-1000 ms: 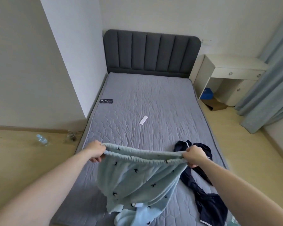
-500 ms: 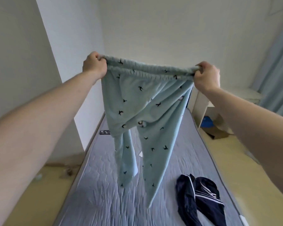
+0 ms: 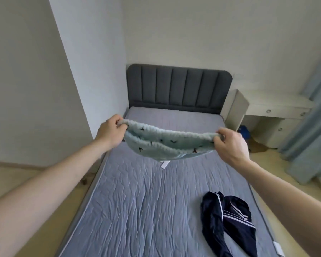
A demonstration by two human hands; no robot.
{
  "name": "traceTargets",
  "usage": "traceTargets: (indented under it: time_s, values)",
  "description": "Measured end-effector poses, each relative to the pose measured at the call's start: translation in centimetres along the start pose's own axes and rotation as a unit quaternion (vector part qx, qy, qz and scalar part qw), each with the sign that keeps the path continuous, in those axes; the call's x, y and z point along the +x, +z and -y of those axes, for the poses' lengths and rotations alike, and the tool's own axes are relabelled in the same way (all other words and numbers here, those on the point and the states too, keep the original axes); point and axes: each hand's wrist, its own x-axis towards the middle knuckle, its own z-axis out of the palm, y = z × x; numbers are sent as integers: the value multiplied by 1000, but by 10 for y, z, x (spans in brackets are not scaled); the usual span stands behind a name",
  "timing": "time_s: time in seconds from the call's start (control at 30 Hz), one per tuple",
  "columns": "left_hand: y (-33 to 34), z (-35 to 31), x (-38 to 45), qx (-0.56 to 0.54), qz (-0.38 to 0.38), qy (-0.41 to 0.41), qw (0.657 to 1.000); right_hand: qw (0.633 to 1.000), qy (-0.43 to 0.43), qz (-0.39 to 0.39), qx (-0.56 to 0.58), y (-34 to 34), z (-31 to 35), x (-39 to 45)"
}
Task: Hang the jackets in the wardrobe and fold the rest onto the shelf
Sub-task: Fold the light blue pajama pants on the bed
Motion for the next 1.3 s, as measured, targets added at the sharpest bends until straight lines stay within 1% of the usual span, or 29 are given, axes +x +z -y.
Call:
traceTargets:
  time_s: [0.1, 0.23, 0.3, 0.37, 0.5, 0.6, 0.63, 0.7, 0.8, 0.9, 0.97, 1.03, 1.07, 1.17, 1.23, 1.3]
  values:
    - [60, 82, -59, 22, 93, -60, 994, 992, 35, 113, -41, 65, -47, -64]
    - [135, 180, -146, 63, 210, -156, 963, 956, 73, 271, -88, 150, -100, -160]
    - [167, 226, -192, 85, 259, -190, 943, 929, 101, 341, -101, 191, -121, -213]
    - [196, 269, -240, 129, 304, -201, 922, 902, 117, 399, -112, 232, -139, -267]
    - [246, 340, -337, 201, 385, -230, 871, 829, 151, 525, -120, 291, -162, -378]
    - [281, 383, -399, 206, 424, -259, 843, 791, 193, 570, -111, 322, -180, -449]
    - [290, 396, -416, 211, 435, -269, 833, 784, 204, 575, -115, 329, -185, -469]
    - [307, 421, -444, 224, 439, -292, 819, 763, 213, 597, -127, 346, -199, -501]
    - [332, 455, -474, 250, 456, -304, 798, 735, 220, 622, -155, 372, -220, -539]
    - [360, 480, -490, 251, 485, -315, 776, 697, 220, 659, -178, 396, -236, -568]
    - [379, 490, -493, 227, 487, -338, 773, 672, 227, 679, -188, 412, -242, -577]
    - [395, 495, -493, 189, 466, -368, 782, 666, 240, 683, -180, 427, -245, -577]
    - [400, 494, -491, 168, 444, -386, 791, 669, 242, 682, -169, 433, -246, -575]
    - [408, 483, -483, 109, 343, -426, 830, 683, 250, 676, -116, 447, -249, -567]
    - [408, 469, -476, 88, 280, -419, 859, 681, 268, 675, -93, 451, -250, -560]
    - [408, 453, -469, 71, 232, -393, 887, 673, 292, 676, -74, 452, -251, -554]
